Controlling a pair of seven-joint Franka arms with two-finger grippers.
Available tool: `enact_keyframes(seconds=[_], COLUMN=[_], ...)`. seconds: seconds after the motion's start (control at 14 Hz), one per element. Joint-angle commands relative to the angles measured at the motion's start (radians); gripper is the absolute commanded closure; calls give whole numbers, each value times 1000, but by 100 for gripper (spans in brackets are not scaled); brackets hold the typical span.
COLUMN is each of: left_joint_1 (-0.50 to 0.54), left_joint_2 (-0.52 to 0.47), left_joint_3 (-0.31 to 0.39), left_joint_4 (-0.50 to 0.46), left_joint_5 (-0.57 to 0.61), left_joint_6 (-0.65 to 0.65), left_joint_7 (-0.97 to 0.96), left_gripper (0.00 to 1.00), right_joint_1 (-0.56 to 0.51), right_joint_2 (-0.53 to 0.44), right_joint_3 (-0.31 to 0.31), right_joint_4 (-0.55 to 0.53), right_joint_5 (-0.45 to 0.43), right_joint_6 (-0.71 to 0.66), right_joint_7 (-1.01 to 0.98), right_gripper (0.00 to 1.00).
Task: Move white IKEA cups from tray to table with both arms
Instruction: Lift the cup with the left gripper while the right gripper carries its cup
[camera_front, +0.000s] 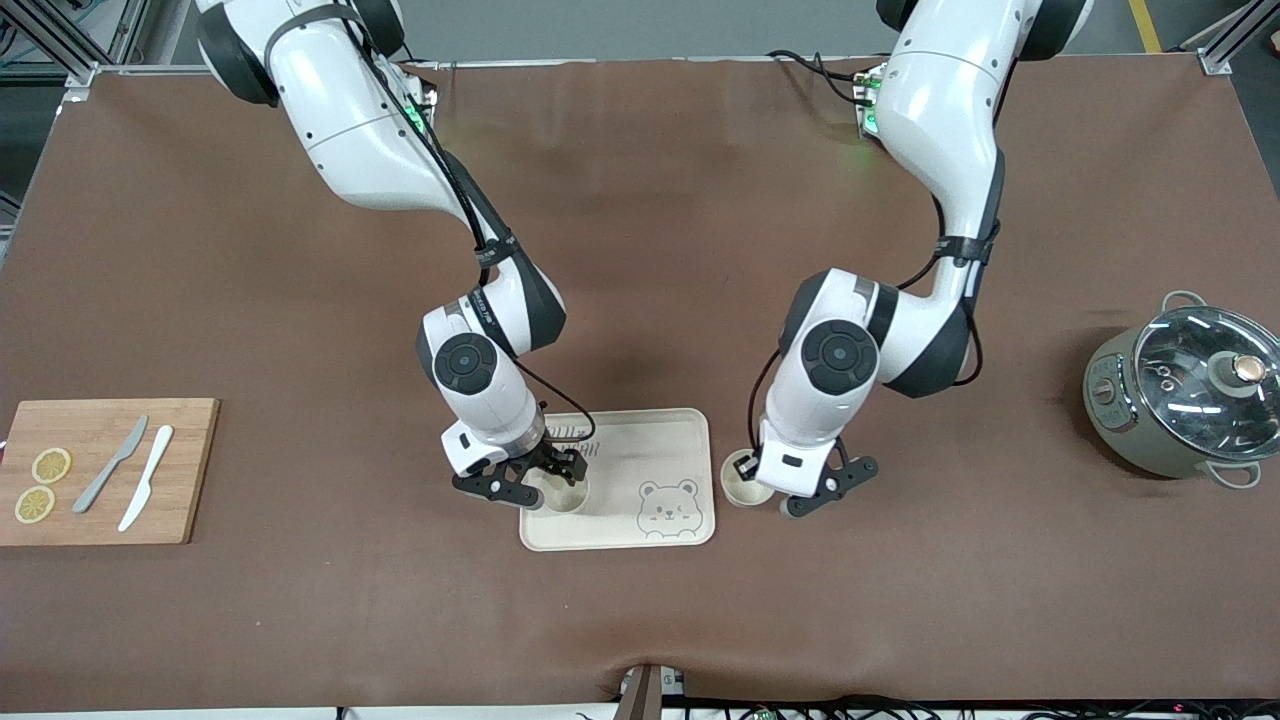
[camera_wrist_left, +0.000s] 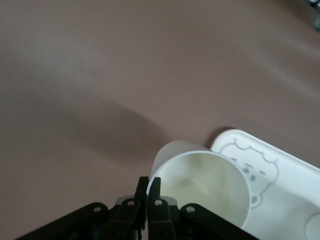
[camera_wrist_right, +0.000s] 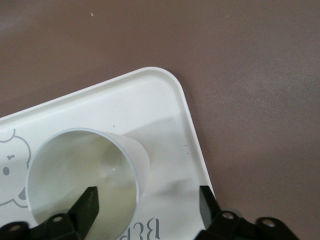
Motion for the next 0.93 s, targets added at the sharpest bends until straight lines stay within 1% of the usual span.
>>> enact_keyframes(seconds=[0.0, 0.07, 0.21, 0.29, 0.36, 0.71, 0.86], left_joint_1=[67, 89, 132, 150, 167, 276, 319], left_joint_2=[-52, -55, -60, -58, -55, -44, -26], left_joint_3=[6, 6, 6, 6, 6, 5, 3], left_joint_4=[-17, -17, -19, -20, -20, -22, -22], left_joint_5=[30, 30, 30, 30, 27, 27, 22], left_joint_6=[-56, -65, -76, -76, -78, -76, -75], left_joint_7=[-11, 6, 60, 81, 109, 212, 226], left_gripper=[100, 100, 100, 100, 100, 100, 100], right_joint_1=[5, 4, 4, 8, 8, 13, -2], right_joint_2=[12, 12, 12, 12, 12, 11, -1], right_joint_3=[-7, -7, -7, -7, -7, -7, -7], right_joint_4=[31, 33, 33, 33, 33, 34, 50], right_joint_5=[8, 8, 8, 8, 8, 8, 14], right_joint_6=[-3, -3, -3, -6, -6, -6, -30], right_joint_7=[5, 5, 7, 11, 14, 26, 20], right_gripper=[64, 72, 83, 96, 100, 100, 100])
